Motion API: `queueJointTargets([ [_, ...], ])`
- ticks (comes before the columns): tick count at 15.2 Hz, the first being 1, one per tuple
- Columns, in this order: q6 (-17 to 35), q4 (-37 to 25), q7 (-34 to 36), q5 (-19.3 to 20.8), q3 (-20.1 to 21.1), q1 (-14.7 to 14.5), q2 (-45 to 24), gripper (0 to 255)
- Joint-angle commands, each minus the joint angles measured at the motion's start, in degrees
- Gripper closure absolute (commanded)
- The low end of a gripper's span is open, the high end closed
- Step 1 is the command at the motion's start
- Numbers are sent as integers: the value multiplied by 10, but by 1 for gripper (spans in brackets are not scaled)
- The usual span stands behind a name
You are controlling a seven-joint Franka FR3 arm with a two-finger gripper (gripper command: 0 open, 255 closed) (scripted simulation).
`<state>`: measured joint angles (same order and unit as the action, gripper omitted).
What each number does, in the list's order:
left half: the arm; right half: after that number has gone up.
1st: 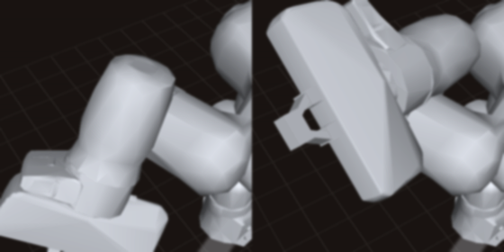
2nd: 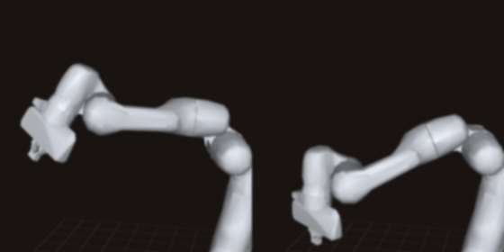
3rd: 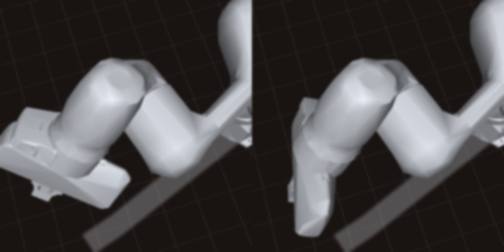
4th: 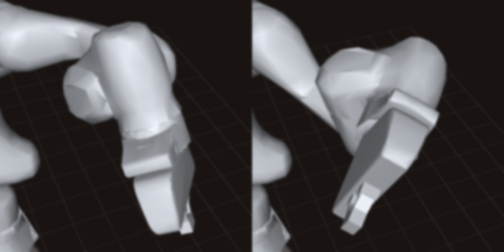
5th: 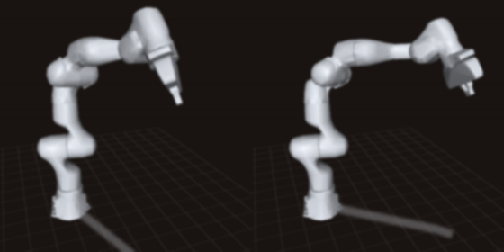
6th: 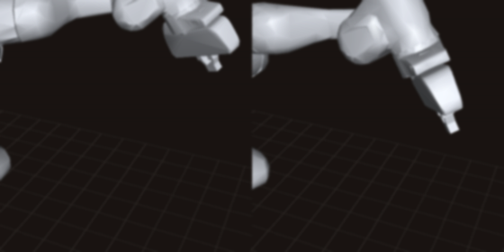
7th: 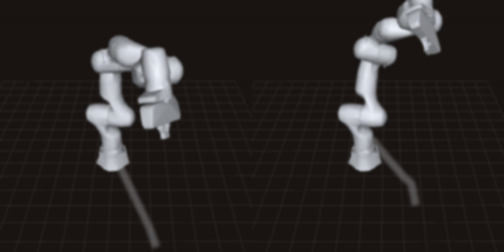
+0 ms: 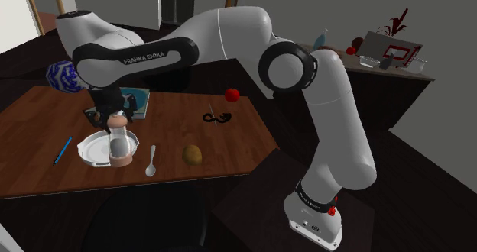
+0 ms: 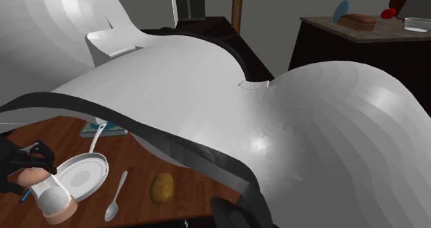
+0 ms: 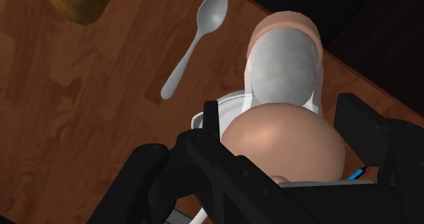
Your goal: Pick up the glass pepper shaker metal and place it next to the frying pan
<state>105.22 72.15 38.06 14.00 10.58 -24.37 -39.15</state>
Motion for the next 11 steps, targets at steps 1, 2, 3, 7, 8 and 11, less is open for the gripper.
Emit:
queueJointTargets([
  [1,15,12,2,1,-1,1,-3,255],
  [2,21,15,3,2,-1,1,-6,255],
  [3,27,19,4,3,-1,1,-8,255],
  [7,51,32,8,6,-3,1,-19,255],
  [8,56,34,9,6,-3,1,-22,255],
  [11,73,41,12,9,-5,1,-32,255],
])
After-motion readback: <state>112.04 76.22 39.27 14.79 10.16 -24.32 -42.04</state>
